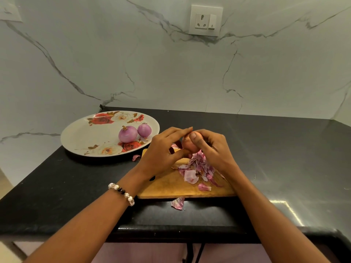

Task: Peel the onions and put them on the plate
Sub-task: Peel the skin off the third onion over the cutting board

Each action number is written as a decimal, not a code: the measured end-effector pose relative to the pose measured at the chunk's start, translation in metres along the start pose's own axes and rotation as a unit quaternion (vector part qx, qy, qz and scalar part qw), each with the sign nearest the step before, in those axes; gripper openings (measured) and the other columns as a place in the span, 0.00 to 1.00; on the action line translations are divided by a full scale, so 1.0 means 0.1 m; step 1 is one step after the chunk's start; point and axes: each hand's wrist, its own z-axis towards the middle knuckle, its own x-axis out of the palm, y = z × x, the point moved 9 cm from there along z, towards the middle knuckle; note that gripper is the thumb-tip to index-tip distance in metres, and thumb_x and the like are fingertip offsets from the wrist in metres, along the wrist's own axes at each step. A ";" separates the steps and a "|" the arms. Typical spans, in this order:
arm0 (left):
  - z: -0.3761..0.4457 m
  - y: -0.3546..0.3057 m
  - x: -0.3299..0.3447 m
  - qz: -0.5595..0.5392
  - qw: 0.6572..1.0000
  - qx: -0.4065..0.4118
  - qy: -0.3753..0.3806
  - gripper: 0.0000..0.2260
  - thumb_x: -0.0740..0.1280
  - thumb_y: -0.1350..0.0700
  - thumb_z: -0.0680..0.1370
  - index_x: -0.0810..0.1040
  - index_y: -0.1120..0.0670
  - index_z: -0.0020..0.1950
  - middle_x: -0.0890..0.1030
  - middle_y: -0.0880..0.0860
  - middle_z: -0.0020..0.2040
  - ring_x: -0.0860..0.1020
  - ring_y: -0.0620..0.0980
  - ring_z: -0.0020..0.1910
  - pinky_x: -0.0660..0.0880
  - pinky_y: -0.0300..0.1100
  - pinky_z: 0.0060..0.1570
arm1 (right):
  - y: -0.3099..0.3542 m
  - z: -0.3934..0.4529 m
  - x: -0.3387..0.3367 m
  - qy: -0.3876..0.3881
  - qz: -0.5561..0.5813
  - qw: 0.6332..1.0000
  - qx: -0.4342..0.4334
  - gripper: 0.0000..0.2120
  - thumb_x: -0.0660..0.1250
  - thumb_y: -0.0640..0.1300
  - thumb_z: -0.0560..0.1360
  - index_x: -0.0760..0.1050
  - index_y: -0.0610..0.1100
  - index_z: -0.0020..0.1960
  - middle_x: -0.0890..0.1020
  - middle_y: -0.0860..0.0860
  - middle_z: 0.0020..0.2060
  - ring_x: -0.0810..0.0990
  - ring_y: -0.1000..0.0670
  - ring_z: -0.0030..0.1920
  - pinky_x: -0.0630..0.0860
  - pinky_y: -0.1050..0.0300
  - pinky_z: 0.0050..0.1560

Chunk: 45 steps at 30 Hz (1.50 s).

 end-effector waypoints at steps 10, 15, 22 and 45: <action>0.03 0.12 -0.11 -0.039 0.998 -0.039 -0.038 0.24 0.70 0.64 0.73 0.72 0.56 0.69 0.79 0.54 0.59 0.77 0.46 0.55 0.75 0.30 0.52 | 0.02 0.03 0.04 0.048 0.019 0.999 -0.007 0.26 0.73 0.57 0.70 0.75 0.47 0.63 0.81 0.53 0.53 0.81 0.52 0.51 0.82 0.54 0.47; 0.01 0.25 -0.07 -0.132 0.983 -0.128 -0.010 0.24 0.71 0.62 0.74 0.71 0.50 0.68 0.79 0.50 0.60 0.79 0.44 0.54 0.76 0.33 0.52 | 0.04 0.02 0.03 0.044 0.006 0.999 -0.021 0.24 0.75 0.54 0.70 0.74 0.51 0.63 0.81 0.57 0.53 0.80 0.56 0.50 0.80 0.62 0.44; 0.02 0.29 -0.06 -0.170 0.970 -0.173 -0.014 0.21 0.70 0.54 0.74 0.73 0.53 0.67 0.80 0.49 0.58 0.79 0.41 0.54 0.77 0.34 0.51 | 0.04 0.03 0.02 0.026 -0.017 0.998 -0.048 0.26 0.76 0.47 0.68 0.73 0.50 0.64 0.79 0.55 0.57 0.79 0.52 0.54 0.80 0.60 0.47; 0.04 0.43 -0.09 -0.190 0.957 -0.214 -0.054 0.11 0.69 0.63 0.75 0.81 0.58 0.56 0.83 0.52 0.47 0.83 0.44 0.40 0.80 0.37 0.39 | 0.04 0.06 0.08 0.066 -0.011 0.996 -0.067 0.30 0.78 0.44 0.70 0.72 0.45 0.69 0.79 0.53 0.60 0.80 0.54 0.59 0.80 0.60 0.55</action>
